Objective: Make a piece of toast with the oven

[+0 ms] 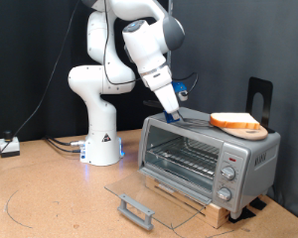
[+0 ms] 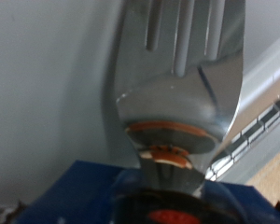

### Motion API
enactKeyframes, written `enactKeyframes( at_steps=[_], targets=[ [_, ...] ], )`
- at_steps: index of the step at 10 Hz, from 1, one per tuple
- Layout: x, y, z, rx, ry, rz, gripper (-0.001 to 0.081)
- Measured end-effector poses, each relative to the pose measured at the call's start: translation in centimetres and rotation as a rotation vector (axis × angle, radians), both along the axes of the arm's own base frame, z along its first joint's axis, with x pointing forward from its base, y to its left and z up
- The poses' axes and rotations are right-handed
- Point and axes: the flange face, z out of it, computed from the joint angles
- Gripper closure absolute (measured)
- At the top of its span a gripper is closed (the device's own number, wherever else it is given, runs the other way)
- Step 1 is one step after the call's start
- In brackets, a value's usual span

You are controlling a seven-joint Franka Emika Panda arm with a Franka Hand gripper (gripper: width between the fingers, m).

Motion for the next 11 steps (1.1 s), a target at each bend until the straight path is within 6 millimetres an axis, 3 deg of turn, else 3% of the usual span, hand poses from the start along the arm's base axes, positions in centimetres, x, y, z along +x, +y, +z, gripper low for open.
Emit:
enactKeyframes(
  at_steps=[5, 11],
  targets=[
    [0.3, 1.6, 1.5, 0.018, -0.020, 0.012, 0.0345],
    [1.6, 5.4, 0.2, -0.005, -0.039, -0.008, 0.0345]
  ],
)
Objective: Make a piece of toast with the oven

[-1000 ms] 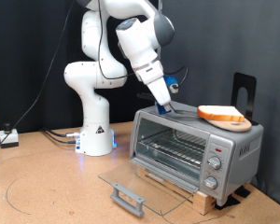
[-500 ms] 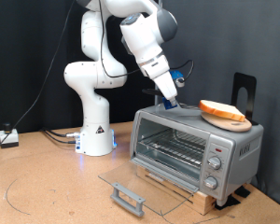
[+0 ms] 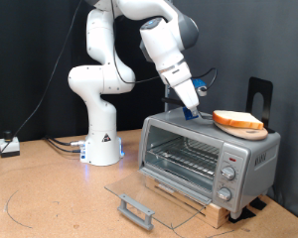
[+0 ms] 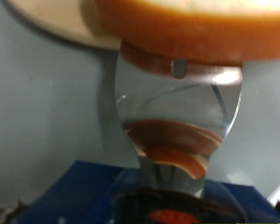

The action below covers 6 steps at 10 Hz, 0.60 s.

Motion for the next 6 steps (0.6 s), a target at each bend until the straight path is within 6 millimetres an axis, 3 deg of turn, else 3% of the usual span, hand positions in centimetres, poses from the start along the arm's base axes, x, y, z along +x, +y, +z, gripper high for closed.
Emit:
enactKeyframes(
  at_steps=[6],
  targets=[
    [2.1, 2.9, -0.8, 0.031, -0.057, -0.033, 0.0345]
  ],
)
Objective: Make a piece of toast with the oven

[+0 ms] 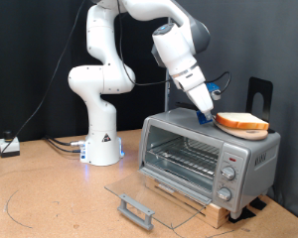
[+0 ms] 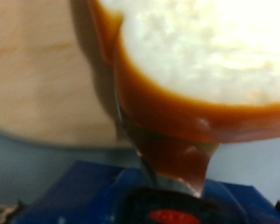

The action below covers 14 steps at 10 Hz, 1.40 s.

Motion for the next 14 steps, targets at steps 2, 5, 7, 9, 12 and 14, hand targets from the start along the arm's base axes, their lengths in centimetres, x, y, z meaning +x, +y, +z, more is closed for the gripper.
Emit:
enactKeyframes(
  at_steps=[2, 5, 7, 9, 12, 14],
  targets=[
    [0.4, 0.0, -0.3, 0.043, -0.068, -0.014, 0.0345],
    [0.4, -0.6, -0.7, 0.105, -0.117, -0.019, 0.0345],
    [0.2, -1.5, -0.8, 0.140, -0.133, -0.037, 0.0345],
    [-0.3, -3.0, 0.0, 0.189, -0.129, -0.049, 0.0345],
    [-1.8, -5.4, 1.9, 0.204, -0.104, 0.000, 0.0345],
    [-1.8, -5.8, 1.7, 0.206, -0.112, -0.012, 0.0345]
  ],
)
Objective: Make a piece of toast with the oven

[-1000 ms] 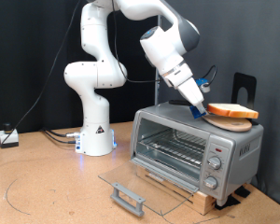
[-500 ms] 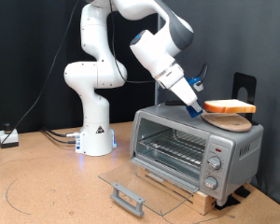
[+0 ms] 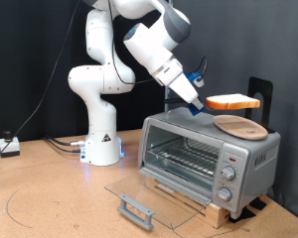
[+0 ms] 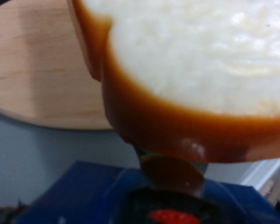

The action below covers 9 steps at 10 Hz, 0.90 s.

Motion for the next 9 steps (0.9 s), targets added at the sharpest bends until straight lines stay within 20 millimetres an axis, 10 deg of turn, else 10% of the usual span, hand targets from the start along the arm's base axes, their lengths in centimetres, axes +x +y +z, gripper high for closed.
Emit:
enactKeyframes(
  at_steps=[9],
  targets=[
    [0.2, -14.2, 1.3, -0.008, 0.028, -0.073, 0.0345]
  ],
)
